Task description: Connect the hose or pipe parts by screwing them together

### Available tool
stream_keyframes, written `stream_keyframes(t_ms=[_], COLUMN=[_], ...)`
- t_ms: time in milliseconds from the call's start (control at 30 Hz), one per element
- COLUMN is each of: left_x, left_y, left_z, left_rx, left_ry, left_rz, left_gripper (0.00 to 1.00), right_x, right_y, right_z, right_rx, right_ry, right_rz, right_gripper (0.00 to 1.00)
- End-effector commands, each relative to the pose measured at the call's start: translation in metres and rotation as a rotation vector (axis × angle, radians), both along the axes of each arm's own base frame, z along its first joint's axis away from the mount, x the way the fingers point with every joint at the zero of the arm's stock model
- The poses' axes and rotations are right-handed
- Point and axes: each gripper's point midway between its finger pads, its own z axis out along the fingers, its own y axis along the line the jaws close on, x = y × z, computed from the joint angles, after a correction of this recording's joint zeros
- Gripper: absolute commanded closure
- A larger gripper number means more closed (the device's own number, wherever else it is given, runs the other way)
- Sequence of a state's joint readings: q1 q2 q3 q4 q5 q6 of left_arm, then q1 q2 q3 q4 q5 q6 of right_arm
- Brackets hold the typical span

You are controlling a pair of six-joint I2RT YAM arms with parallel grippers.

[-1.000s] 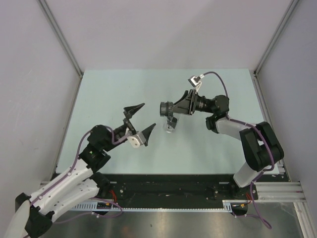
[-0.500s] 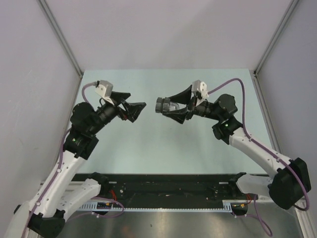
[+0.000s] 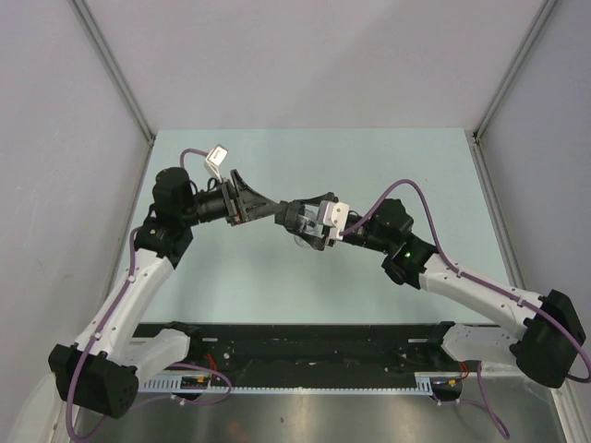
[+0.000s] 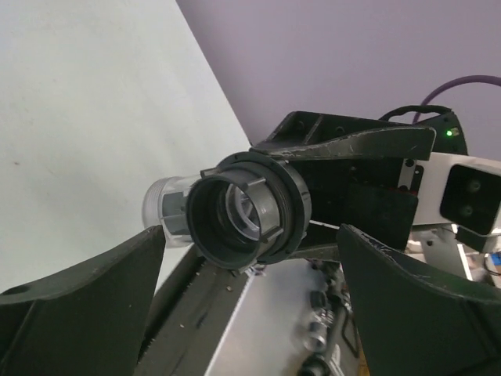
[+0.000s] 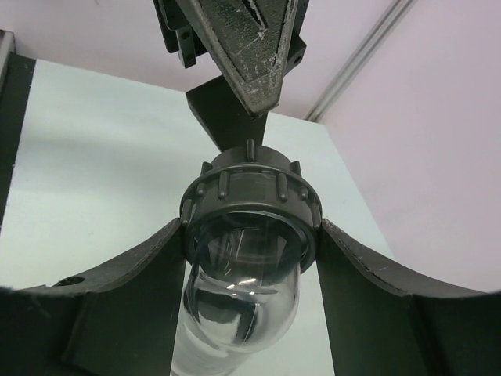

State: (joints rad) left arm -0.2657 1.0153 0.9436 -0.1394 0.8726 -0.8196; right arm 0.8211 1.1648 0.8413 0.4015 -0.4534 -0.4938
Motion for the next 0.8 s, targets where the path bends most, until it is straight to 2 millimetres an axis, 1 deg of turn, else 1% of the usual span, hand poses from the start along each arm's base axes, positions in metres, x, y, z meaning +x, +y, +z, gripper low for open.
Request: stream_keyframes(t_ms=[0, 100, 200, 267, 300, 333, 400, 433, 600, 767], left_x=[-0.017, -0.016, -0.014, -0.013, -0.012, -0.012, -0.011, -0.011, -0.010, -0.009], left_y=[-0.003, -0.003, -0.004, -0.004, -0.004, -0.004, -0.004, -0.004, -0.004, -0.002], left_z=[0.011, 0.003, -0.004, -0.006, -0.008, -0.009, -0.010, -0.010, -0.003, -0.002], left_rx=[-0.057, -0.056, -0.055, -0.054, -0.054, -0.054, -0.057, -0.059, -0.076, -0.091], left_ry=[0.052, 0.085, 0.116, 0.123, 0.128, 0.136, 0.148, 0.148, 0.144, 0.162], left_rz=[-0.071, -0.073, -0.071, -0.069, -0.064, -0.062, -0.062, -0.062, -0.055, -0.045], left_gripper=[0.04, 0.06, 0.11, 0.17, 0.23, 0.28, 0.32, 0.32, 0.31, 0.37], right_x=[0.005, 0.005, 0.003, 0.003, 0.002, 0.002, 0.000, -0.002, -0.006, -0.009], right_y=[0.001, 0.004, 0.007, 0.007, 0.007, 0.007, 0.008, 0.008, 0.008, 0.007], right_z=[0.024, 0.024, 0.025, 0.024, 0.024, 0.023, 0.022, 0.024, 0.018, 0.018], right_rx=[0.038, 0.045, 0.055, 0.058, 0.059, 0.058, 0.059, 0.067, 0.072, 0.079], right_ry=[-0.126, -0.121, -0.113, -0.106, -0.103, -0.096, -0.081, -0.083, -0.063, -0.056], right_rz=[-0.059, -0.060, -0.051, -0.049, -0.045, -0.043, -0.032, -0.027, -0.013, 0.000], right_gripper=[1.00, 1.00, 1.00, 1.00, 1.00, 1.00, 1.00, 1.00, 1.00, 1.00])
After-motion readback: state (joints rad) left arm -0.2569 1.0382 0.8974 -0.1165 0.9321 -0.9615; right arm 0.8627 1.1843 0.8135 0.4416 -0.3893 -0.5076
